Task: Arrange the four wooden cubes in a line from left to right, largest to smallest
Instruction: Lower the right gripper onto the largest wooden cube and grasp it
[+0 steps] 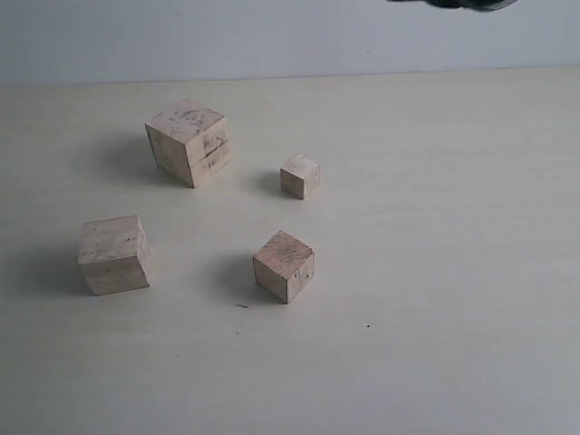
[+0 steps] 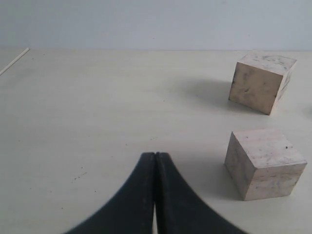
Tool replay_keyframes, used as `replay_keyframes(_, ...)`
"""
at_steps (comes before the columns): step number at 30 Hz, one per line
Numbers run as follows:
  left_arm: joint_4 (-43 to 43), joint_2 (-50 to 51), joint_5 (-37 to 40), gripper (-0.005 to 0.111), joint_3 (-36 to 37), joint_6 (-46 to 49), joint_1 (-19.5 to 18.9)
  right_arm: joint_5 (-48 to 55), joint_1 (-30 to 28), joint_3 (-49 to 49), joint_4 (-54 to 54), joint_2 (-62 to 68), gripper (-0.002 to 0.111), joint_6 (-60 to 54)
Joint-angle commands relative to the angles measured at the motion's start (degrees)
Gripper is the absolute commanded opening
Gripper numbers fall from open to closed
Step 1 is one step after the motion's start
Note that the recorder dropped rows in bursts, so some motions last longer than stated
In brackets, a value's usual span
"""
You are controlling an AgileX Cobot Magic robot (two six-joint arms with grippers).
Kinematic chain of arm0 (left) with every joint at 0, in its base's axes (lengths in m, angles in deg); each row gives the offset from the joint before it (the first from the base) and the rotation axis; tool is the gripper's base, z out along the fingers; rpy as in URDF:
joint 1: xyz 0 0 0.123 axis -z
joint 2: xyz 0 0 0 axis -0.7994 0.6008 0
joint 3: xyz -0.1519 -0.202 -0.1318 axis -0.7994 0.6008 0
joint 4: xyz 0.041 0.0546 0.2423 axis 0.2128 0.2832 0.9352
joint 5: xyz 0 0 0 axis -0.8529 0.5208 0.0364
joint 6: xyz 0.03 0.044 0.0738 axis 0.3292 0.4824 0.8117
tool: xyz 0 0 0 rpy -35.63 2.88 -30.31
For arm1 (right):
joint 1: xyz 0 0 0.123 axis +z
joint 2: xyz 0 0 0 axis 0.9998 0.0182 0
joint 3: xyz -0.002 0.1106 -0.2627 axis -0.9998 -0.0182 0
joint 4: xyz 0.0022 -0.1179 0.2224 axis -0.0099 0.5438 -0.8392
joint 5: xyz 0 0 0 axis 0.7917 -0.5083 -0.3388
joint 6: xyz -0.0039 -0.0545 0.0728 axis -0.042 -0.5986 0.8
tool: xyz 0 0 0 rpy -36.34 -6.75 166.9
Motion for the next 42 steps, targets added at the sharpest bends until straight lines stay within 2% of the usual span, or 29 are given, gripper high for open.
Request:
replay_keyframes(1,0.1,-0.3,-0.6,0.0,0.0,-0.4,-0.3,-1.7,1.4,0.9,-1.0,4.2,0.0,-0.8)
replay_keyframes(6,0.1,-0.3,-0.6,0.0,0.0,-0.4,-0.3,-7.2,1.4,0.9,-2.7,6.4,0.0,-1.6)
replay_keyframes(10,0.1,-0.3,-0.6,0.0,0.0,-0.4,-0.3,-16.3,1.4,1.0,-2.7,9.3,0.0,-10.0)
replay_keyframes(14,0.1,-0.3,-0.6,0.0,0.0,-0.4,-0.3,-14.8,1.4,5.6,-3.2,15.6,0.01,-17.5)
replay_keyframes(18,0.1,-0.3,-0.6,0.0,0.0,-0.4,-0.3,-8.9,2.9,13.8,-4.1,23.3,0.028,-19.9)
replay_keyframes(23,0.1,-0.3,-0.6,0.0,0.0,-0.4,-0.3,-3.2,5.8,22.3,-4.5,31.6,0.059,-23.8)
replay_keyframes(28,0.1,-0.3,-0.6,0.0,0.0,-0.4,-0.3,-0.9,8.1,27.1,-5.3,36.2,0.09,-29.4)
replay_keyframes(31,0.1,-0.3,-0.6,0.0,0.0,-0.4,-0.3,-1.7,9.6,28.9,-6.4,38.6,0.102,-29.5)
replay_keyframes(33,0.1,-0.3,-0.6,0.0,0.0,-0.4,-0.3,-2.4,10.4,30.1,-6.4,40.5,0.105,-29.5)
replay_keyframes(42,0.1,-0.3,-0.6,0.0,0.0,-0.4,-0.3,-4.4,11.5,37.6,-5.9,48.7,0.105,-29.5)
